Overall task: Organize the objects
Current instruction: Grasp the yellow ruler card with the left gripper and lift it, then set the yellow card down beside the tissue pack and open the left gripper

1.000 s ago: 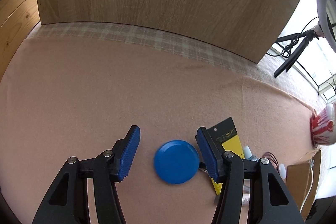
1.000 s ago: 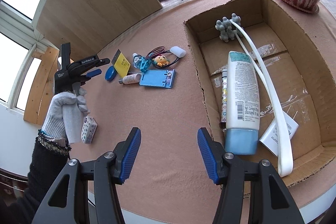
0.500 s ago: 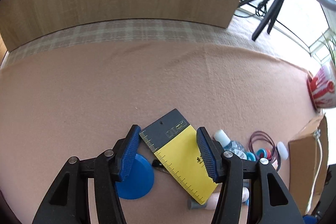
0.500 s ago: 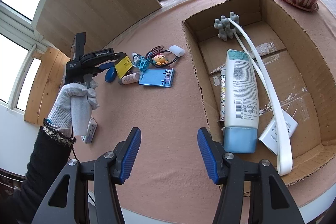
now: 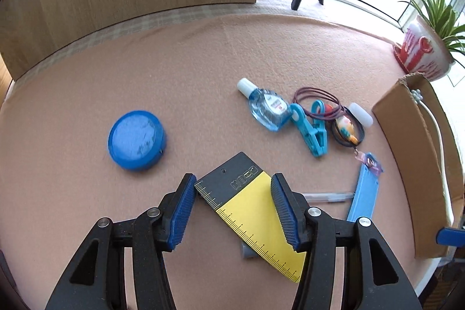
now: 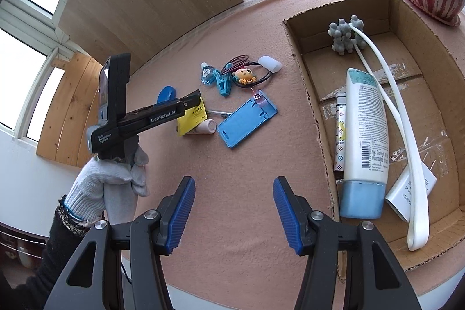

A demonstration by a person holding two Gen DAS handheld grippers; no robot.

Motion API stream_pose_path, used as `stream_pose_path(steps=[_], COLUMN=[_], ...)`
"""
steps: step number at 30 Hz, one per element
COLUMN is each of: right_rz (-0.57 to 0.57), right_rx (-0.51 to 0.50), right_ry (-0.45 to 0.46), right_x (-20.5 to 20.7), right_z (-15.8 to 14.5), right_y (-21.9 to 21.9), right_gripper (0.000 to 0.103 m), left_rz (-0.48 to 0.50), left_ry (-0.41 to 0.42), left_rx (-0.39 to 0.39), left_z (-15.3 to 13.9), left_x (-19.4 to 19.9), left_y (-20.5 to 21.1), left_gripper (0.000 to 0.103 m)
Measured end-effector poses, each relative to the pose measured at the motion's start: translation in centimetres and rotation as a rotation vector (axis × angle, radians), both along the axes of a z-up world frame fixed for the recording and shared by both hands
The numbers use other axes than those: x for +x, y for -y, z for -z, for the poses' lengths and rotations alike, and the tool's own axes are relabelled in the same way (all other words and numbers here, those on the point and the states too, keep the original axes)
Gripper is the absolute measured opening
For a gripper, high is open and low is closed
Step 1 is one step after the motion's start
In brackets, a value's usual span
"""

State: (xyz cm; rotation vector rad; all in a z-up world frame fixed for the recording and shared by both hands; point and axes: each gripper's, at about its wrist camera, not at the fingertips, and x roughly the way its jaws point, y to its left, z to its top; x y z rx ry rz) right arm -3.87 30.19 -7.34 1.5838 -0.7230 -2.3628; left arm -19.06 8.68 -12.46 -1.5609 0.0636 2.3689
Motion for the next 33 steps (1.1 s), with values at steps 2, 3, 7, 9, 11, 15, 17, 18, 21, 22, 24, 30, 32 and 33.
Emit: stream_pose_path(steps=[2, 3, 7, 9, 11, 15, 17, 18, 21, 22, 24, 30, 32, 33], right_rz=[-0.011, -0.018, -0.047, -0.063, -0.079, -0.104, -0.116, -0.121, -0.133, -0.136, -0.142, -0.130, -0.125, -0.121], right_rx=[0.000, -0.001, 0.002, 0.004, 0.008, 0.014, 0.017, 0.018, 0.016, 0.017, 0.020, 0.016, 0.016, 0.016], right_ry=[-0.001, -0.003, 0.005, 0.011, 0.014, 0.018, 0.013, 0.010, 0.008, 0.009, 0.009, 0.016, 0.018, 0.018], right_x=[-0.1, -0.2, -0.4, -0.4, -0.5, -0.5, -0.6, -0.7, -0.9, -1.0, -1.1, -1.5, -1.5, -1.5], right_z=[0.1, 0.1, 0.5, 0.8, 0.9, 1.0, 0.8, 0.8, 0.8, 0.8, 0.9, 1.3, 1.4, 1.4], right_y=[0.5, 0.8, 1.9, 2.5, 3.0, 3.8, 4.2, 4.4, 4.9, 5.1, 5.3, 5.2, 5.1, 5.0], right_gripper=[0.052, 0.052, 0.052, 0.052, 0.052, 0.052, 0.052, 0.052, 0.052, 0.052, 0.052, 0.052, 0.052, 0.052], left_rz=[0.001, 0.000, 0.000, 0.001, 0.006, -0.036, -0.061, -0.073, -0.105, -0.114, -0.110, -0.047, -0.042, -0.041], left_ry=[0.005, 0.006, 0.012, 0.021, 0.010, -0.010, 0.002, 0.010, 0.005, 0.000, -0.017, 0.022, 0.032, 0.040], left_rx=[0.018, 0.026, 0.046, 0.059, 0.017, -0.090, -0.072, -0.052, -0.015, 0.004, 0.026, 0.125, 0.131, 0.139], left_z=[-0.1, -0.1, -0.4, -0.7, -0.9, -1.2, -0.9, -0.9, -1.4, -1.7, -2.4, -2.4, -2.0, -1.9], left_x=[1.6, 2.4, 5.7, 6.8, 7.8, 9.4, 9.5, 9.6, 10.2, 10.5, 10.9, 11.5, 11.5, 11.6], left_y=[0.7, 1.1, 2.1, 2.6, 3.0, 4.4, 5.3, 5.7, 6.3, 6.3, 5.9, 2.5, 1.5, 1.2], left_gripper=[0.058, 0.058, 0.058, 0.058, 0.058, 0.057, 0.056, 0.056, 0.056, 0.056, 0.056, 0.056, 0.056, 0.056])
